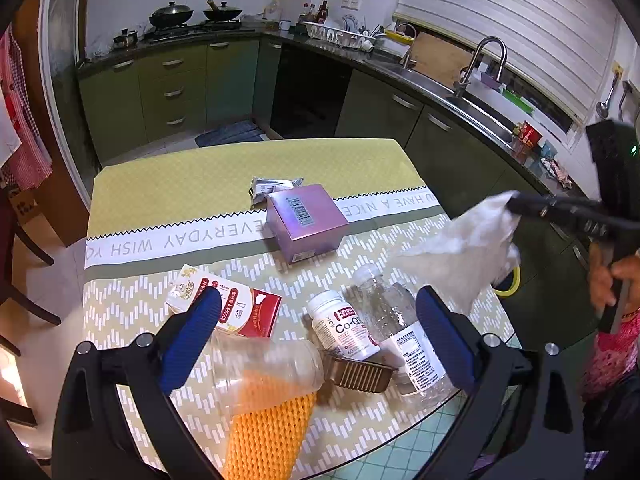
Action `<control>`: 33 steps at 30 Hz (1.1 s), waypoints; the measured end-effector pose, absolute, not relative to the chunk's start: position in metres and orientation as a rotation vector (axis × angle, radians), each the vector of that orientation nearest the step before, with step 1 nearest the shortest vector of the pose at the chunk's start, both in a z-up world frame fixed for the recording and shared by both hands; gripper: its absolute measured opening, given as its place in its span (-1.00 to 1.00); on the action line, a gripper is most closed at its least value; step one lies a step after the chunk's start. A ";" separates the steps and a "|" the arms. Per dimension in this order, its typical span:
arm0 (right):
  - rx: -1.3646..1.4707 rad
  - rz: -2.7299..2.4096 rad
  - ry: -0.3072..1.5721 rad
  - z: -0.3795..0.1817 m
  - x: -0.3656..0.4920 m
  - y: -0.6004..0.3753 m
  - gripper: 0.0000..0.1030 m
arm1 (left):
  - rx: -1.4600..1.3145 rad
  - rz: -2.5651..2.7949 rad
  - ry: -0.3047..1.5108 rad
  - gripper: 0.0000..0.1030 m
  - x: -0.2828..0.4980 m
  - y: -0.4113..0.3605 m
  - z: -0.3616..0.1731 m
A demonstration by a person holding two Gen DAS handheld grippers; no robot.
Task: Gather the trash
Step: 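Carry the tissue over the bin and open the right gripper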
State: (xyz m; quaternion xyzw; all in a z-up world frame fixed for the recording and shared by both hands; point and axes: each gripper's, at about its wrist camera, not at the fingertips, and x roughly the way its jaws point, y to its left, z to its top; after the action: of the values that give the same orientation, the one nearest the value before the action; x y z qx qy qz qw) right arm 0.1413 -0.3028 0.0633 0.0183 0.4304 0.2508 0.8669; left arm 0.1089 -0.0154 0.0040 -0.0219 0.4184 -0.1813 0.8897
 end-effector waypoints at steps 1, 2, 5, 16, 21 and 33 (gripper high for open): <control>0.043 0.512 0.885 0.070 0.140 -0.309 -0.89 | -0.045 -0.376 0.869 0.81 0.109 -0.015 0.004; 0.045 0.493 0.866 0.078 0.139 -0.316 -0.89 | -0.044 -0.376 0.870 0.81 0.109 -0.015 0.004; 0.049 0.434 0.827 0.097 0.137 -0.336 -0.89 | -0.040 -0.378 0.875 0.81 0.110 -0.017 0.003; 0.122 0.120 0.835 0.103 0.148 -0.451 -0.89 | -0.020 -0.397 0.878 0.81 0.113 -0.029 0.003; 0.193 0.021 0.896 0.061 0.163 -0.505 -0.89 | 0.000 -0.398 0.881 0.81 0.114 -0.036 0.005; 0.307 -0.112 1.089 -0.043 0.189 -0.585 -0.60 | 0.029 -0.400 0.904 0.81 0.119 -0.050 0.005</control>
State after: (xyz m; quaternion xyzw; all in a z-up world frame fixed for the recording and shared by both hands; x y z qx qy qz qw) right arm 0.1891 -0.5852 -0.0433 0.1452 0.5156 -0.0531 0.8427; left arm 0.1187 -0.0503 0.0049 0.0137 0.4336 -0.1921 0.8803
